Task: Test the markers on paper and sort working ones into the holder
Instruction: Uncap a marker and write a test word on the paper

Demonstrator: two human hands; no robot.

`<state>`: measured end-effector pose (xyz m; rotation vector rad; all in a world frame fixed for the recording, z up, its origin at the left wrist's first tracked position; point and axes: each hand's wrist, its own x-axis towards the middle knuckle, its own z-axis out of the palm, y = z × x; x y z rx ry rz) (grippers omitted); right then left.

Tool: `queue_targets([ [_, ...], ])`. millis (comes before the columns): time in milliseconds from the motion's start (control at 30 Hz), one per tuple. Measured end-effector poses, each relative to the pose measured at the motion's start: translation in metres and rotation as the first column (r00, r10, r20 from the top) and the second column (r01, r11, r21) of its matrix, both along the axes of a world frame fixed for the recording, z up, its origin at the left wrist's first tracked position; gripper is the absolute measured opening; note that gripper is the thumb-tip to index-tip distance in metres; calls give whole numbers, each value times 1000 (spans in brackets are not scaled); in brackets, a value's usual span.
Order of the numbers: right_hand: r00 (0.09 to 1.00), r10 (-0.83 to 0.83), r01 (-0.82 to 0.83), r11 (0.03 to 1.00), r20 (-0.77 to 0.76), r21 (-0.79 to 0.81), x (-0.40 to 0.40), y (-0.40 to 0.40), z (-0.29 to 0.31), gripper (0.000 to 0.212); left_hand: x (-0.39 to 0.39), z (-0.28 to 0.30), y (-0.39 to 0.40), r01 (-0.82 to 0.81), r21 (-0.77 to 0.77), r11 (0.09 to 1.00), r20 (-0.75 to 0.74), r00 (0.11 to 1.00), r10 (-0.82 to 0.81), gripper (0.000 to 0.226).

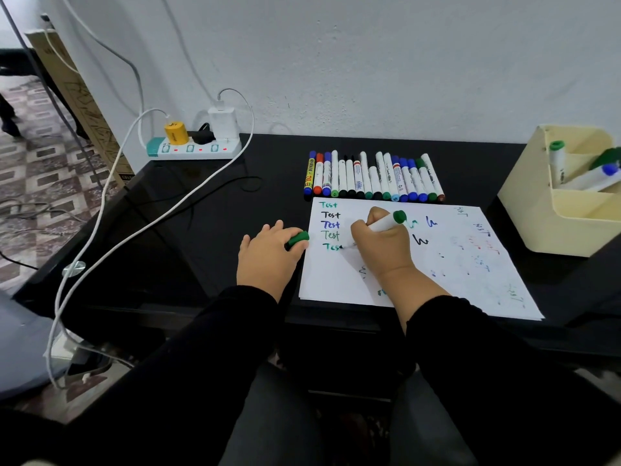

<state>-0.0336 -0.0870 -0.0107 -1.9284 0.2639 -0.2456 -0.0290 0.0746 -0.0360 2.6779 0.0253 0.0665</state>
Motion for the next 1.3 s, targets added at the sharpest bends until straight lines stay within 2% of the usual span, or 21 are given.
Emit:
queue_targets([
  [200, 999, -38, 38, 998, -4, 55, 2, -3, 1, 35, 0, 1, -1, 0, 9, 1000, -7, 1000, 0, 35],
  [433, 1000, 27, -27, 993, 3, 113, 2, -2, -1, 39, 0, 0, 0, -8, 15, 1000, -6, 1000, 8, 35],
  [533, 1000, -19, 21, 989, -14, 144, 4, -4, 0, 37, 1, 0, -1, -6, 22, 1000, -8, 1000, 7, 35],
  [700, 983, -123, 168, 898, -133, 407, 10, -14, 4, 33, 1, 0, -1, -12, 13, 1000, -23, 1000, 13, 37],
  [833, 955, -52, 191, 860, -291, 473, 16, -22, 16, 13, -2, 6, -1, -4, -43, 999, -57, 998, 1, 36],
  [900, 940, -3, 168, 873, -340, 457, 18, -23, 21, 14, -4, 11, -1, 1, -79, 997, -91, 996, -8, 35],
  [1033, 957, 35, 109, 878, -289, 466, 21, -23, 34, 21, -6, 27, -1, -10, -81, 997, -39, 999, 7, 34],
  [1067, 967, 39, 95, 863, -253, 497, 21, -23, 38, 19, -7, 34, -2, -4, -118, 993, -10, 1000, 3, 34],
  [1133, 984, 45, 63, 823, -175, 565, 20, -25, 48, 16, -10, 46, -6, 27, -289, 957, 36, 999, -18, 35],
  [1200, 993, 49, 25, 803, -107, 595, 17, -25, 57, 18, -14, 60, -12, 67, -490, 869, 45, 998, -52, 36],
  [1300, 998, 50, -19, 826, -39, 563, 10, -25, 68, 17, -20, 75, -23, 104, -649, 754, 31, 993, -111, 36],
])
